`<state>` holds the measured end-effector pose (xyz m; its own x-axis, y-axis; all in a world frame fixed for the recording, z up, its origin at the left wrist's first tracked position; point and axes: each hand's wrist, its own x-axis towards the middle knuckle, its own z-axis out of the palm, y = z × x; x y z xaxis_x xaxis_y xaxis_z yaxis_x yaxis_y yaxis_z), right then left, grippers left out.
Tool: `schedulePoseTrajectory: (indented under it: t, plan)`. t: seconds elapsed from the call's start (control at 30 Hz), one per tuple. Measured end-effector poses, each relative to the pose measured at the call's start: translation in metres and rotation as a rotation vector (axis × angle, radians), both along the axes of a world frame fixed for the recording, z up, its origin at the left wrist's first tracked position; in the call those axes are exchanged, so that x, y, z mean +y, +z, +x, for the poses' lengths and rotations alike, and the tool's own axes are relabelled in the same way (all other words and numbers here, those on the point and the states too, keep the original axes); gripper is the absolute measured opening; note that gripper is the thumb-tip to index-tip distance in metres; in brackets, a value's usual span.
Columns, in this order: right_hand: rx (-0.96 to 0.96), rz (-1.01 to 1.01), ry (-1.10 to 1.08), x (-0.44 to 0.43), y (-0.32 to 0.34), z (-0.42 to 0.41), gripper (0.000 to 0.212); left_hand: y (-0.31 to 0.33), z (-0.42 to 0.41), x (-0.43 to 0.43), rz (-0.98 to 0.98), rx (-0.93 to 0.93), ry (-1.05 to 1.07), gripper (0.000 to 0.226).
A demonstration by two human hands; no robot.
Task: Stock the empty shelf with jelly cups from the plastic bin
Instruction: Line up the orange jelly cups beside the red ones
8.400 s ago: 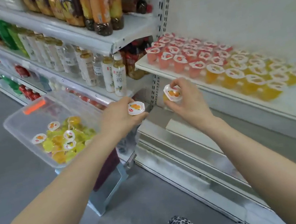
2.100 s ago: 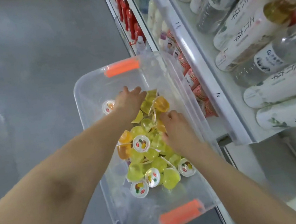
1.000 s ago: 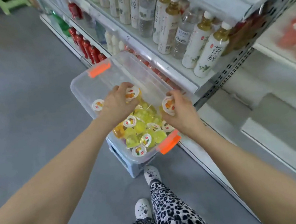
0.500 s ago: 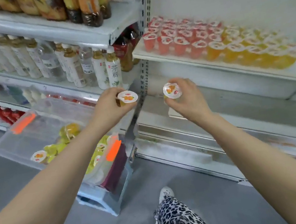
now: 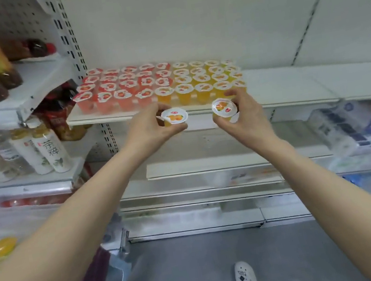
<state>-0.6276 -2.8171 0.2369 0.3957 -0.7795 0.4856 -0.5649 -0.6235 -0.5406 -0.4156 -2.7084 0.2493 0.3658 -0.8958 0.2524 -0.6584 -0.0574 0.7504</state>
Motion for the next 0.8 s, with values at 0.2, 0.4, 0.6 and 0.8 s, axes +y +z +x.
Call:
schedulePoseTrajectory:
  t: [0.2,0.4,0.6,0.8]
  plan:
    - [-0.024,-0.035,-0.075,-0.075,0.021,-0.074,0.049,0.02,-0.071,-0.086,-0.042,-0.028,-0.066,0.048]
    - [-0.068,0.036,-0.094,-0.162,0.04,-0.129,0.044,0.034,-0.124,-0.172,-0.061,-0.079,-0.044,0.041]
    - [0.0,0.075,-0.019,-0.247,0.029,-0.142,0.04,0.035,-0.156,-0.243,-0.075,-0.089,0.061,0.042]
    - [0.005,0.155,0.055,-0.304,0.007,-0.129,0.034,0.027,-0.16,-0.285,-0.018,-0.088,0.159,0.048]
